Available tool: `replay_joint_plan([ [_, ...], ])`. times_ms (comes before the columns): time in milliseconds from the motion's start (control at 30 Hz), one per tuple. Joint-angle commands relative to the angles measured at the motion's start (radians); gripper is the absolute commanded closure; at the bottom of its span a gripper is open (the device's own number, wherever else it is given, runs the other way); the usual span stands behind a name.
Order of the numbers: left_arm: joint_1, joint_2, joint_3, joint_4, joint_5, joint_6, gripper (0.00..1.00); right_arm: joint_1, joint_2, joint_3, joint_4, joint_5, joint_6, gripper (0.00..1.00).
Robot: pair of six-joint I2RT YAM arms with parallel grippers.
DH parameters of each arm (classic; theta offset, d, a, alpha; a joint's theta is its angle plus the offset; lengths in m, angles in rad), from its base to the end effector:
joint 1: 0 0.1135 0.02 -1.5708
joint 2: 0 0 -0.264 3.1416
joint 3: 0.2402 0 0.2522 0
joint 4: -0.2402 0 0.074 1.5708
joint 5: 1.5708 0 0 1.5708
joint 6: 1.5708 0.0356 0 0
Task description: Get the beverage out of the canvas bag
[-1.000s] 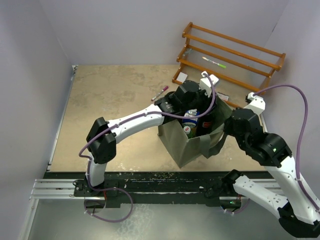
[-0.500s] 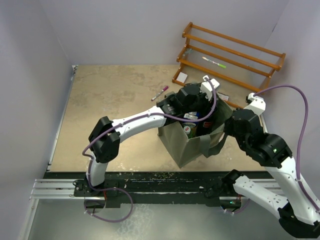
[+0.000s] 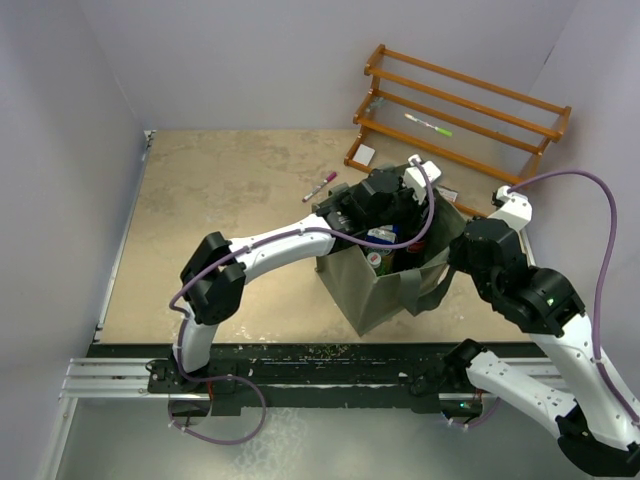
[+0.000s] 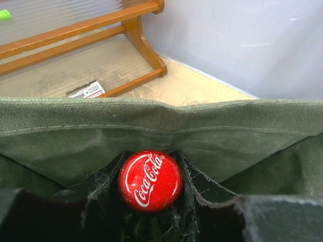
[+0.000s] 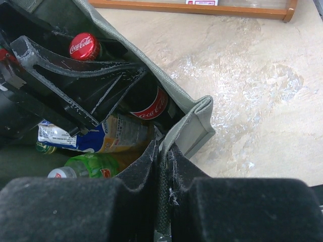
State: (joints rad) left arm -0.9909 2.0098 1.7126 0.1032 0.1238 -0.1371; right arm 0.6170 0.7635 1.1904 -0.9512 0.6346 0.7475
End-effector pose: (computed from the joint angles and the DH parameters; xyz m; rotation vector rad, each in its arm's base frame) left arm 0.2655 -0.4134 0.3170 0.8545 1.6500 -0.9133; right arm 0.1071 0.0501 0.4007 0.4976 1.9288 0.2131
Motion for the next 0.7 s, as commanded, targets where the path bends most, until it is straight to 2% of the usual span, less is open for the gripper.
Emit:
replay_joint_plan([
  [0,0.001,-0.083,0.036,0.026,-0.042,0.010,1.00,-0.001,-0.024,0.019,0.024,0.060,-0.023,0.88],
  [133,0.000,-0.110,0.146,-0.106,-0.169,-0.120,1.00,-0.002,-0.021,0.012,0.027,0.060,-0.023,0.89],
  [267,0.003,-0.059,0.395,-0.396,-0.274,-0.281,1.00,-0.001,-0.023,0.012,0.033,0.066,-0.025,0.88],
  [333,0.004,-0.040,0.498,-0.481,-0.291,-0.337,1.00,-0.001,-0.023,0.013,0.035,0.067,-0.025,0.89],
  [500,0.030,-0.041,0.614,-0.540,-0.276,-0.468,1.00,-0.002,-0.024,0.014,0.045,0.064,-0.030,0.89],
  [667,0.116,-0.054,0.678,-0.581,-0.193,-0.661,1.00,-0.001,-0.024,0.016,0.048,0.059,-0.037,0.89],
])
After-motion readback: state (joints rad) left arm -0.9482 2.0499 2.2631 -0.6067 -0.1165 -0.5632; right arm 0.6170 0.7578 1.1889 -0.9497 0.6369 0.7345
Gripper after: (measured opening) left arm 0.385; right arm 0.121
